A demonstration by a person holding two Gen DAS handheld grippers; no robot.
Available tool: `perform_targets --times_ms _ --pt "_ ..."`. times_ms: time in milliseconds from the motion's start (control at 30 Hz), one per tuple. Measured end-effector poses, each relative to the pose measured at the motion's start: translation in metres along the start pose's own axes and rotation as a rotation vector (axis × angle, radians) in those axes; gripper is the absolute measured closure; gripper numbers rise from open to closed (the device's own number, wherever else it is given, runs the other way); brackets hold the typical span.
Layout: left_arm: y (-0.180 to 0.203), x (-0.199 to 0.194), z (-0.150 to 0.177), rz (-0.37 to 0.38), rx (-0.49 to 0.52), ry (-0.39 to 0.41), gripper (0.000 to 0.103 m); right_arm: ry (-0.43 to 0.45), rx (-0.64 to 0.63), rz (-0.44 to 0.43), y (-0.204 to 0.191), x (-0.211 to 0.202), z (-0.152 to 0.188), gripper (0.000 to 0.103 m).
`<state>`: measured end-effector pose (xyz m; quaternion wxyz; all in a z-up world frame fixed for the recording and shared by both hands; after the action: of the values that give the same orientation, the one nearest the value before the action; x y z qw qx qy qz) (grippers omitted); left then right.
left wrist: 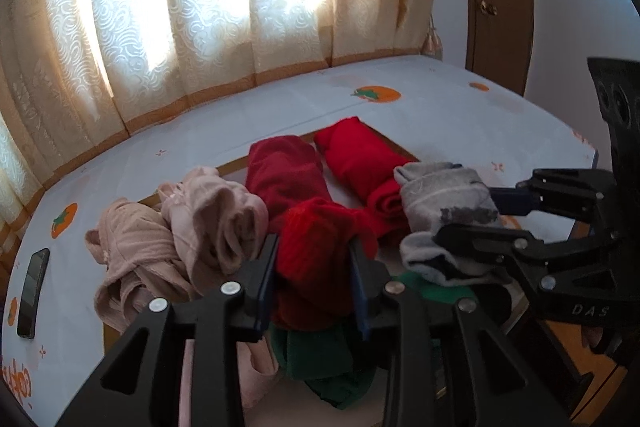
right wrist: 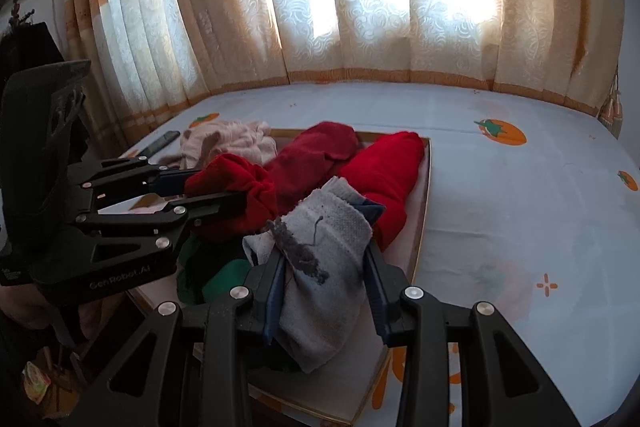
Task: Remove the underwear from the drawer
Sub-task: 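Carry both socks over the tray onto the rolled garments, then lower both socks into the tray and open both tools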
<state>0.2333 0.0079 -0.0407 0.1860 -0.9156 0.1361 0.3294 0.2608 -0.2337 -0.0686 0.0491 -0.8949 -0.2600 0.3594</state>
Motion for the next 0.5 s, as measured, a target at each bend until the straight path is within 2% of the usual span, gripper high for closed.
perform_targets --times_ms 133,433,500 --pt "0.0023 0.0026 0.0018 -0.007 0.003 -0.004 0.061 -0.028 0.01 0.014 0.0037 0.0041 0.0016 0.063" --pt "0.0038 0.0025 0.0014 -0.011 0.008 0.0 0.057 -0.045 -0.005 0.035 -0.0015 0.0086 0.0 0.061" --pt "0.0028 0.0001 0.0023 -0.012 0.005 0.005 0.056 -0.042 -0.011 0.033 -0.002 0.0074 0.0012 0.057"
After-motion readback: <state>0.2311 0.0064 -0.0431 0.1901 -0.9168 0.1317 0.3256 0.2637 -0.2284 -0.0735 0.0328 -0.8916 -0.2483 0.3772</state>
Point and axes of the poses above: each gripper's, at about its wrist camera, not at the fingertips, and x roughly the way its jaws point, y to its right, z to its underside, the point moved 1 cm from there along x, roughly the way its jaws point, and after that the axes turned 12 degrees about x, right-handed, at the moved point
